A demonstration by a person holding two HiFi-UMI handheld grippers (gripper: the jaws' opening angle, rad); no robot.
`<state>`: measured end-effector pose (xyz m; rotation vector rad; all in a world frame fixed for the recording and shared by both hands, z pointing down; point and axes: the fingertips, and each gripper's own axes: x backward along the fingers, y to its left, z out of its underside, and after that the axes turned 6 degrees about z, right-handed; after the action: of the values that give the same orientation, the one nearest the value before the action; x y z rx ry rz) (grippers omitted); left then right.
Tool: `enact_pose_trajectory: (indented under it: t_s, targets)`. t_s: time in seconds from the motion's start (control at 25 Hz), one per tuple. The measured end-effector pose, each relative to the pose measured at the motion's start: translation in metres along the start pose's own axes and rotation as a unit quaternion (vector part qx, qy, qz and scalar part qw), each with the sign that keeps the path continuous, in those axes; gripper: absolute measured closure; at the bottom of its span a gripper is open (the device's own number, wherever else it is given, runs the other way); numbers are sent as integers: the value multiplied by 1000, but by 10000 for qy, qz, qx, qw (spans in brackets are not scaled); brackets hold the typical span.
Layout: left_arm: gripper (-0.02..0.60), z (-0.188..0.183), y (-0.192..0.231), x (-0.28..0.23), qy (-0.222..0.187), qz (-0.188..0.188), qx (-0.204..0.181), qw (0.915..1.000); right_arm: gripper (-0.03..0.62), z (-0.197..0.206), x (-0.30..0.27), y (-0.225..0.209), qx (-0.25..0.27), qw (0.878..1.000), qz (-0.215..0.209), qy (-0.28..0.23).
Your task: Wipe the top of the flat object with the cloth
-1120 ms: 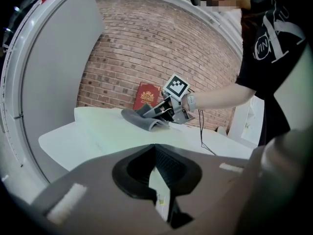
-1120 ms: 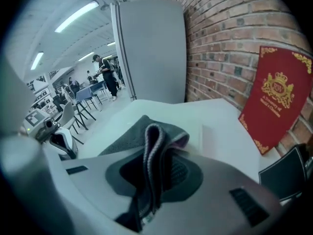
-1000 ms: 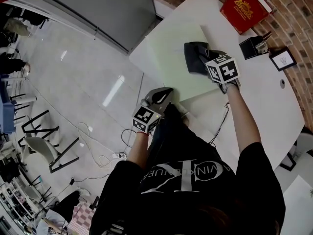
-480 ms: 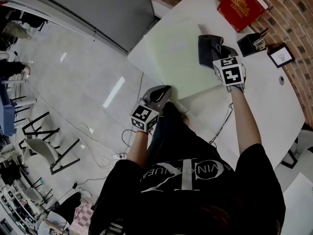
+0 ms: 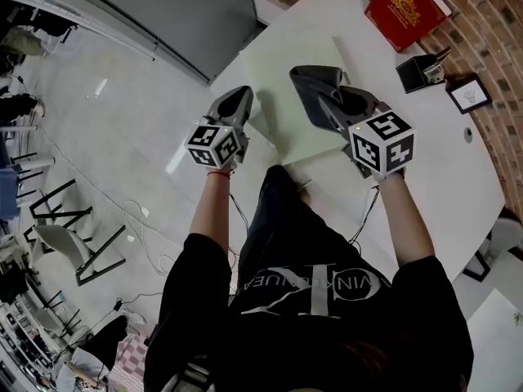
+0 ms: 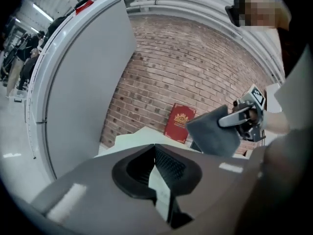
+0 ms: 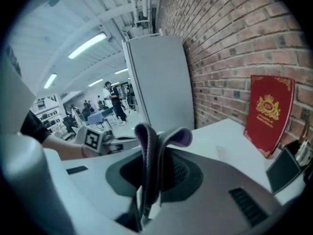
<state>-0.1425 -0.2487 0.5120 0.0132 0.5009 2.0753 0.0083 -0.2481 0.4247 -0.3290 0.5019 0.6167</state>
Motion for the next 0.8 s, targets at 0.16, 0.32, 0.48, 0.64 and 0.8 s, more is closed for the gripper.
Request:
enact_pose_trajectory:
  t_s: [0.16,0.32,0.48,0.64,0.8]
  targets:
    - [569,3,14,-25,291,274,83,9992,537,4,-5,56,-302,9956,-870,161]
    - [569,6,17,-40,444,585,204,9971,537,29,-21,100,-407,9848,-1571,614]
    - [571,12,15,-43,601,687,-50,9958,537,68,-45,107,-242,9813,-1550,1117]
    - [571,13,14,-43,645,730,-350,9946,537,93,-59,99,324,9812,-1314,1379]
    - [571,13,14,-44,680,770,-477,9936,537,98,-62,93,629,9802,-1233,1413]
